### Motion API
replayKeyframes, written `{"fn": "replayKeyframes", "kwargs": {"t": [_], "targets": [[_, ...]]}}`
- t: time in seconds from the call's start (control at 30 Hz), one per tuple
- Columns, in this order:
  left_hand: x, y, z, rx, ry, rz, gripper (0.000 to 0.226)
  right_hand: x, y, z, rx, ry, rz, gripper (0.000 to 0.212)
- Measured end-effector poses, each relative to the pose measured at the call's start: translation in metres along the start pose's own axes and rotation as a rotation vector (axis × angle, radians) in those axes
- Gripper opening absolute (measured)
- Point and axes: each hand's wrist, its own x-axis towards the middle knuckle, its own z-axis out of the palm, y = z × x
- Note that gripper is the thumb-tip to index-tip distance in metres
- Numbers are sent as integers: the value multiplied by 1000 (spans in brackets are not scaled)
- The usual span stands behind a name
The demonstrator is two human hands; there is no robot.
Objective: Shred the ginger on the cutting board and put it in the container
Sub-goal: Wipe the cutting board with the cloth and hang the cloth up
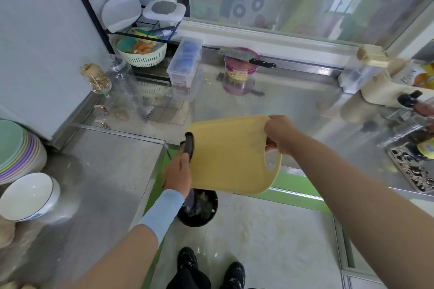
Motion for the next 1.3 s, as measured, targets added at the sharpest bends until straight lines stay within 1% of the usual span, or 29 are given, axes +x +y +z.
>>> {"fn": "replayKeyframes", "kwargs": {"t": [0.03, 0.13, 0.17, 0.2, 0.27, 0.33, 0.37, 0.4, 0.43, 0.5, 0.53, 0.57, 0.6, 0.7, 0.77, 0.83, 0.87, 0.93, 1.03, 1.13, 1.2, 1.27, 1.3], "targets": [[-5, 7, 3, 6, -23, 123, 43, 4, -1, 5, 23, 29, 14, 45], [-17, 22, 30, 166, -262, 605, 45, 11, -9, 22, 37, 58, 3, 45], [-17, 24, 41, 240, -324, 725, 48, 13, -12, 27, 29, 61, -6, 46], [-15, 25, 46, 291, -347, 775, 49, 13, -14, 30, 28, 67, -11, 46], [2, 15, 45, 313, -313, 721, 48, 15, -17, 31, 60, 71, 2, 47], [28, 2, 31, 282, -267, 481, 45, 16, -17, 26, 85, 91, 31, 48], [39, 3, 20, 281, -266, 335, 43, 17, -16, 23, 80, 100, 48, 47], [49, 7, 10, 289, -257, 228, 41, 18, -16, 22, 71, 105, 66, 46], [61, 14, 0, 313, -221, 160, 40, 20, -16, 21, 68, 109, 78, 45], [90, 22, -15, 379, -94, 72, 38, 23, -16, 20, 71, 108, 97, 45], [106, 25, -23, 416, -58, 30, 38, 25, -17, 20, 63, 100, 110, 42], [119, 26, -30, 461, -64, -8, 38, 28, -18, 18, 59, 102, 125, 40], [131, 29, -35, 526, -112, -35, 39, 31, -18, 17, 83, 124, 141, 39], [154, 38, -34, 649, -338, -68, 43, 47, -15, 13, 168, 195, 192, 40], [163, 46, -27, 726, -420, -54, 44, 60, -9, 12, 171, 200, 216, 39], [176, 49, -17, 658, -419, -82, 51, 76, -2, 10, 51, 192, 179, 39], [181, 51, -11, 638, -398, -105, 53, 83, 1, 9, -64, 216, 145, 44], [189, 57, 1, 663, -378, -139, 50, 97, 8, 7, -348, 234, 79, 62], [195, 73, 25, 680, -386, -199, 49, 122, 16, 8, -670, 142, 17, 78], [201, 86, 51, 713, -395, -238, 56, 153, 27, 0, -818, 41, 21, 85], [206, 91, 68, 745, -408, -257, 54, 170, 38, -11, -872, -45, 50, 89], [210, 98, 84, 754, -430, -268, 54, 185, 45, -21, -993, -104, 47, 89], [212, 104, 93, 751, -448, -271, 58, 192, 46, -24, -1064, -111, 7, 87]]}}
